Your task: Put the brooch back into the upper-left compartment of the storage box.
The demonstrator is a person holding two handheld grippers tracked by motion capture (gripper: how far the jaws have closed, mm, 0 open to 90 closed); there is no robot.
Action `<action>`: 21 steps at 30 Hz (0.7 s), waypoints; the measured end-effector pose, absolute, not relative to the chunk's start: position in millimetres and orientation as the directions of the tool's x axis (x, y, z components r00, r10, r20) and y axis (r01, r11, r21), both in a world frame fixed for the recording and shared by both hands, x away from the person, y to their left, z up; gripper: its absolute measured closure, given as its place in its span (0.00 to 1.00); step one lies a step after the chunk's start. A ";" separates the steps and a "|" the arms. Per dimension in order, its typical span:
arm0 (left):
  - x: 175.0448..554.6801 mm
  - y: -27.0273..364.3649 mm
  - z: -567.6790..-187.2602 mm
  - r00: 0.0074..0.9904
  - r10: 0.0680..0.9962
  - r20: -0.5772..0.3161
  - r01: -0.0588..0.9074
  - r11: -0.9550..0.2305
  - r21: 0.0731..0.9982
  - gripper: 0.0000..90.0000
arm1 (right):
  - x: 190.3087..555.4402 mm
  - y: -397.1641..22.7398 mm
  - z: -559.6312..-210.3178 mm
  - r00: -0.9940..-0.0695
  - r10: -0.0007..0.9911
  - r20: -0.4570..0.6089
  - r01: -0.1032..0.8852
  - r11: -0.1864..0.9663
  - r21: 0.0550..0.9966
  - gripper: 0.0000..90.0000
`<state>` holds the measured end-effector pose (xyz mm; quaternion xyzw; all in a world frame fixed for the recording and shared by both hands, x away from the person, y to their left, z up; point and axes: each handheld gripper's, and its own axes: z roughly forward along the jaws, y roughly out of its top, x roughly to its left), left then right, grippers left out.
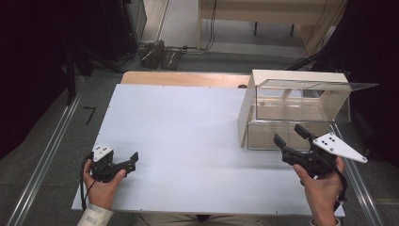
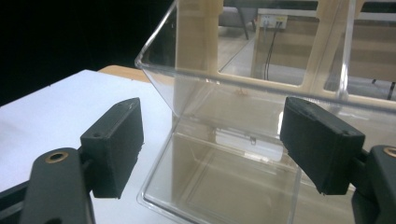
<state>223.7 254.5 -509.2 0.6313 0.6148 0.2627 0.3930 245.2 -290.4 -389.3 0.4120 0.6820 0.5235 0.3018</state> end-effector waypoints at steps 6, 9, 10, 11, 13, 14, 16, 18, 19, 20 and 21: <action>223.7 254.6 -509.1 0.106 0.983 -0.152 0.569 0.065 0.820 0.05 | 241.2 -294.1 -401.9 -0.463 0.886 0.022 0.260 0.112 0.959 0.22; 223.6 254.3 -509.1 0.107 0.983 -0.150 0.570 0.063 0.819 0.05 | 239.6 -296.2 -408.4 -0.460 0.888 0.025 0.279 0.117 0.953 0.22; 223.6 254.3 -509.0 0.107 0.983 -0.150 0.571 0.063 0.819 0.05 | 238.9 -297.9 -412.8 -0.462 0.887 0.023 0.286 0.124 0.950 0.22; 223.6 254.3 -508.9 0.106 0.983 -0.151 0.570 0.064 0.819 0.06 | 238.2 -298.4 -414.2 -0.459 0.888 0.027 0.293 0.123 0.948 0.22; 223.4 254.5 -508.8 0.107 0.983 -0.150 0.571 0.063 0.818 0.05 | 237.1 -299.4 -416.6 -0.456 0.890 0.029 0.298 0.122 0.947 0.22; 223.4 254.5 -508.8 0.107 0.983 -0.150 0.571 0.063 0.819 0.05 | 235.5 -300.9 -420.0 -0.449 0.893 0.030 0.305 0.122 0.944 0.22; 223.5 254.3 -509.0 0.106 0.983 -0.150 0.570 0.064 0.819 0.05 | 233.9 -302.2 -423.7 -0.448 0.894 0.028 0.309 0.125 0.943 0.22; 223.5 254.3 -508.9 0.106 0.983 -0.150 0.571 0.064 0.819 0.06 | 233.0 -302.8 -425.7 -0.446 0.895 0.027 0.311 0.126 0.942 0.22; 223.5 254.4 -508.8 0.107 0.983 -0.151 0.571 0.064 0.819 0.05 | 232.5 -303.6 -428.0 -0.444 0.896 0.022 0.313 0.132 0.940 0.22; 223.5 254.4 -508.8 0.106 0.983 -0.150 0.571 0.063 0.819 0.05 | 231.8 -304.3 -430.4 -0.439 0.898 0.023 0.318 0.131 0.939 0.22; 223.5 254.5 -508.8 0.106 0.983 -0.150 0.571 0.063 0.818 0.05 | 231.0 -305.8 -435.2 -0.435 0.900 0.019 0.323 0.136 0.937 0.22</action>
